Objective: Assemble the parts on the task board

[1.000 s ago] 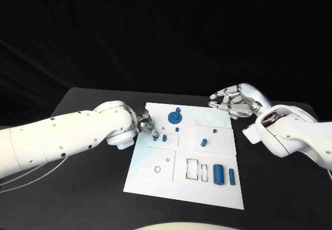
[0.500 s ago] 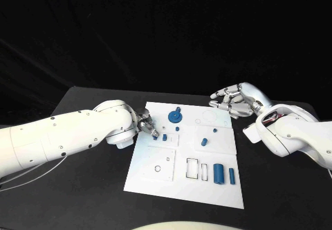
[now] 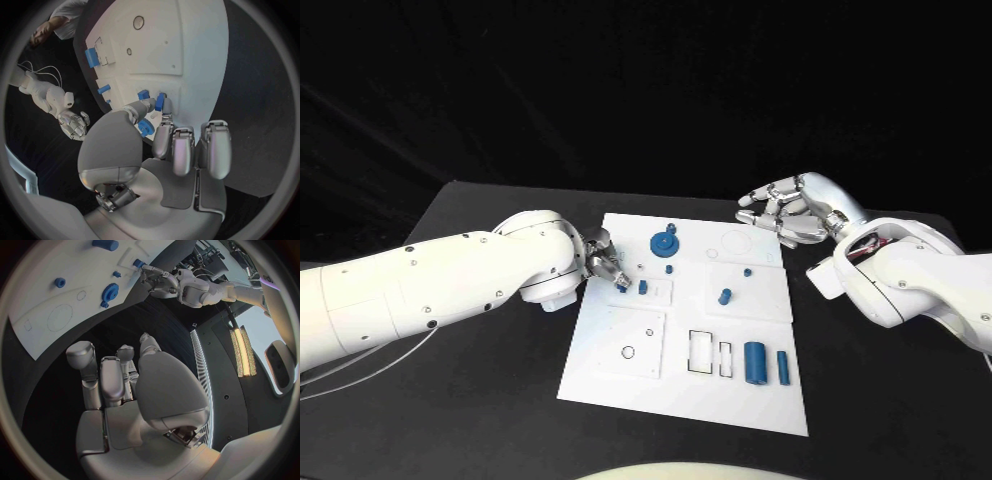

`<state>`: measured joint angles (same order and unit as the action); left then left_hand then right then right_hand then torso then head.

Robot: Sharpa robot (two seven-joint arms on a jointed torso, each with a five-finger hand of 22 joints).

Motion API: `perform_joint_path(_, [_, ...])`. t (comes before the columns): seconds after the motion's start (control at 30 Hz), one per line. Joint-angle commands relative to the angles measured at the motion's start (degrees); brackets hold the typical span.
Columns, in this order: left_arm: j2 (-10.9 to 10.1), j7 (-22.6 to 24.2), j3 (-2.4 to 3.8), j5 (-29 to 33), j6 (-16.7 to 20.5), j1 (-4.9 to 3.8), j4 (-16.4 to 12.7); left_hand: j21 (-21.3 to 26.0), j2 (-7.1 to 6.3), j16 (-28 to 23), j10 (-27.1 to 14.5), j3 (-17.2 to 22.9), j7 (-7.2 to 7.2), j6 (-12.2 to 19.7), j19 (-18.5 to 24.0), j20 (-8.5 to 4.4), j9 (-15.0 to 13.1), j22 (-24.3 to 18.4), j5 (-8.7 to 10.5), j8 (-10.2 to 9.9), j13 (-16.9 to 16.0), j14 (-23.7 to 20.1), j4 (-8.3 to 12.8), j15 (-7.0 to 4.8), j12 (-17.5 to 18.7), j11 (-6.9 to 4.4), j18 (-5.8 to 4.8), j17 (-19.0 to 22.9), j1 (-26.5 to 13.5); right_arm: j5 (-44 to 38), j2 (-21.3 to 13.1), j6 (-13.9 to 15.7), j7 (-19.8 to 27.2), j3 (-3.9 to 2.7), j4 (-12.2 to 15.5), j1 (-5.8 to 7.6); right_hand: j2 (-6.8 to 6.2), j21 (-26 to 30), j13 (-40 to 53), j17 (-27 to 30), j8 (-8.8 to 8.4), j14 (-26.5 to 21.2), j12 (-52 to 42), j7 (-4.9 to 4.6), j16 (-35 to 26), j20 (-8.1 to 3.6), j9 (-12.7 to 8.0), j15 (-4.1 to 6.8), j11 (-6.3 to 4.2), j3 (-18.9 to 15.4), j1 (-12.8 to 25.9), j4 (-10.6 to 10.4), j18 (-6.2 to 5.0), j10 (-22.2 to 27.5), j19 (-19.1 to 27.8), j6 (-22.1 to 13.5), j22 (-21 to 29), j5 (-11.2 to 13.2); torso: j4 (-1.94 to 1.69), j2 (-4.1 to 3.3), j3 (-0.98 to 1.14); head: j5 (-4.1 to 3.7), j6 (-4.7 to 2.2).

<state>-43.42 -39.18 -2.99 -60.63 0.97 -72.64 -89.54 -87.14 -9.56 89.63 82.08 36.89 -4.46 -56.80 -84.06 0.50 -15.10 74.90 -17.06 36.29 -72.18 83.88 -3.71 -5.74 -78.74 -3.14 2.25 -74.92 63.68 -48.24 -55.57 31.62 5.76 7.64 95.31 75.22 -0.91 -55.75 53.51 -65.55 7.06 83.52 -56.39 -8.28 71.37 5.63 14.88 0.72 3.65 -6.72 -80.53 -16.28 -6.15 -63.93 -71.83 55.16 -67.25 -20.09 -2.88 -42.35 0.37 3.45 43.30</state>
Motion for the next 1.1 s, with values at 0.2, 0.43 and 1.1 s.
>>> perform_joint_path(0.2, [-0.04, -3.3, -0.26, -0.9, -1.9, 0.32, -0.02, -0.02, 0.21, 0.37, -0.14, -0.74, 4.26, -4.08, -3.67, -0.37, -7.28, 11.27, 0.09, -0.14, 0.18, 6.12, 0.46, -0.39, 0.13, -0.3, -1.14, -15.08, 1.23, -0.25, -0.09, -0.53, 0.28, 0.0, 0.17, -0.03, 0.31, 0.31, -0.04, 0.07, 0.38, 0.03, -0.28, 0.01, -0.15, -0.12, 0.09, -0.01, -0.16, -0.35, 0.03, -0.1, -1.11, 0.38, -0.39, -0.53, 0.08, -0.3, -0.04, 0.03, 0.0, -0.08, -0.02])
perform_joint_path(0.43, [-0.12, -3.31, -0.27, -1.33, -2.0, 0.32, -0.11, 0.01, -0.22, 0.37, -0.27, -1.41, 4.19, -3.98, -3.65, -0.4, -7.18, 11.24, 0.15, -0.21, 0.33, 6.12, 0.54, -0.38, 0.3, -0.24, -1.13, -15.08, 1.26, -0.25, -0.1, -0.5, 0.33, 0.0, 0.2, -0.03, 0.31, 0.31, -0.04, 0.07, 0.38, 0.03, -0.28, 0.01, -0.15, -0.12, 0.09, -0.01, -0.16, -0.35, 0.03, -0.1, -1.11, 0.38, -0.39, -0.53, 0.08, -0.3, -0.04, -0.02, -0.03, -0.08, -0.06])
perform_joint_path(1.1, [-0.88, -2.94, -0.26, 1.85, 2.05, 0.37, -1.13, 0.08, 1.65, 0.37, -0.5, 0.0, 3.86, -3.86, -3.62, -0.5, -6.54, 11.2, -0.41, -0.46, 0.32, 6.12, 0.7, -0.28, 0.78, -0.07, -1.12, -15.08, 3.74, -0.25, -0.2, -0.44, 0.44, 0.0, 0.21, -0.03, 0.31, 0.31, -0.04, 0.07, 0.38, 0.03, -0.28, 0.01, -0.15, -0.12, 0.09, -0.01, -0.16, -0.35, 0.03, -0.1, -1.11, 0.38, -0.39, -0.53, 0.08, -0.3, 0.02, -0.01, -0.05, 0.05, -0.36])
